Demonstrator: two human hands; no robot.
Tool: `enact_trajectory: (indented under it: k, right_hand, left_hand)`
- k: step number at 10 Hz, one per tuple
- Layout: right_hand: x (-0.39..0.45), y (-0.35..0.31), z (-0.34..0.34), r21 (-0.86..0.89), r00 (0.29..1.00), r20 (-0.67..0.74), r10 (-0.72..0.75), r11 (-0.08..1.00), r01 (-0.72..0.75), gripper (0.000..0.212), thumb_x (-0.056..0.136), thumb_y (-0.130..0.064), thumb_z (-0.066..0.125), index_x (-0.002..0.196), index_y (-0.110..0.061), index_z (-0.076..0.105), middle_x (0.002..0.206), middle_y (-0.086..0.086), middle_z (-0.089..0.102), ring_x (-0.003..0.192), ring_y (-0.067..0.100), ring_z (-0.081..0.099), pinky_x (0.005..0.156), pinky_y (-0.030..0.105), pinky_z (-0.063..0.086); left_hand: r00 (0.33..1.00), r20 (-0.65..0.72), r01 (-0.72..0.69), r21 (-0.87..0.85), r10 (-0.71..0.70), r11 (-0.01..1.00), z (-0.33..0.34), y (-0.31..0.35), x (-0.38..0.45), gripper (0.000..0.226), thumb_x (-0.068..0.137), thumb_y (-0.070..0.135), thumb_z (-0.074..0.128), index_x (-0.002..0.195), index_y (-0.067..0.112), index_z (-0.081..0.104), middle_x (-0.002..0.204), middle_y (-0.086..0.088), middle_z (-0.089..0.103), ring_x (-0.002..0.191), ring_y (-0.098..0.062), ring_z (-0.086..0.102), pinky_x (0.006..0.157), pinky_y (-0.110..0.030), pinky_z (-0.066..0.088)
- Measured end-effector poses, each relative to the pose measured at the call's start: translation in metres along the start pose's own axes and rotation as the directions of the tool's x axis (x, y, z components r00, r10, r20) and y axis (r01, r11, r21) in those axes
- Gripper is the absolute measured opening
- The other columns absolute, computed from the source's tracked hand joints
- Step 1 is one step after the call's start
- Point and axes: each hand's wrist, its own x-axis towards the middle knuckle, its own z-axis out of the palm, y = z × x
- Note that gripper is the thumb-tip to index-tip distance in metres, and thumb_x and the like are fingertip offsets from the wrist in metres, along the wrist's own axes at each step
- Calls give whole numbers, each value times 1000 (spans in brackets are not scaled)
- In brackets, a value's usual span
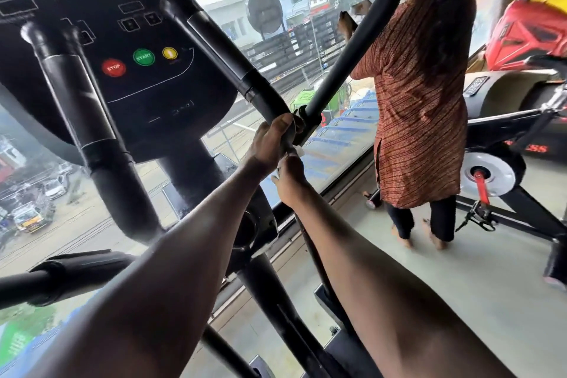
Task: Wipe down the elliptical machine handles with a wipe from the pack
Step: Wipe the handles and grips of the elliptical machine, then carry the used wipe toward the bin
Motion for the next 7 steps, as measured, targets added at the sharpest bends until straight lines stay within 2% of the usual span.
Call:
enact_trajectory:
  k: [1, 2, 3, 4, 5, 6, 7]
  right_hand:
    - [-32, -3, 17, -772, 909, 108, -402, 542, 332, 45, 105, -26, 21, 141, -7, 39, 137, 6, 49, 140, 22, 33, 103, 22, 32]
    - [-56, 3, 29, -621, 929, 238, -284, 691, 370, 44, 106, -18, 25, 142, 4, 35, 145, 19, 41, 130, 23, 43, 94, 12, 38]
    - [-66, 1, 33, -581, 931, 184, -316, 729, 362, 44, 105, -21, 29, 138, 7, 39, 126, 16, 56, 113, 14, 58, 93, 20, 46]
    - [-73, -3, 31, -680, 914, 208, -348, 620, 391, 29, 101, -27, 40, 116, -7, 55, 89, -1, 61, 81, 13, 63, 69, 23, 49]
    - [-86, -10, 29, -642, 907, 155, -391, 658, 393, 29, 94, -28, 48, 107, -6, 62, 89, 7, 65, 90, 26, 63, 73, 30, 49]
    - [-122, -23, 22, -602, 844, 183, -504, 621, 502, 20, 86, -25, 54, 90, -7, 63, 78, 7, 67, 73, 21, 65, 69, 29, 53]
    - [-153, -26, 9, -626, 819, 145, -555, 590, 510, 25, 88, -28, 54, 91, -6, 65, 73, 4, 70, 67, 17, 67, 61, 24, 54]
  left_hand:
    - [996, -31, 80, -77, -83, 994, 1, 0, -6, 50, 62, 72, 52, 77, 29, 70, 99, -17, 69, 97, -32, 63, 95, -51, 49]
    - [987, -67, 137, -141, -147, 981, 2, 10, -30, 39, 71, 69, 54, 87, 35, 65, 102, -2, 70, 100, -19, 66, 94, -39, 49]
    - [984, -81, 146, -155, -160, 977, 3, 14, -44, 24, 87, 57, 52, 89, 35, 60, 99, 3, 67, 94, -8, 63, 89, -31, 44]
    - [979, -120, 150, -107, -162, 983, 6, 14, -61, 45, 81, 64, 47, 110, 32, 60, 121, -5, 63, 112, -19, 60, 100, -38, 44]
    - [977, -166, 123, -79, -134, 989, 12, 11, -70, 65, 77, 59, 48, 129, 20, 53, 130, -9, 57, 122, -27, 54, 105, -43, 42]
    - [968, -195, 136, -132, -161, 982, 27, 21, -94, 66, 79, 43, 51, 134, 8, 48, 131, -17, 54, 124, -30, 48, 106, -41, 36]
    - [981, -103, 131, -284, -166, 950, 35, 31, -116, 40, 79, 41, 55, 112, 18, 62, 109, -10, 67, 107, -27, 60, 99, -47, 44]
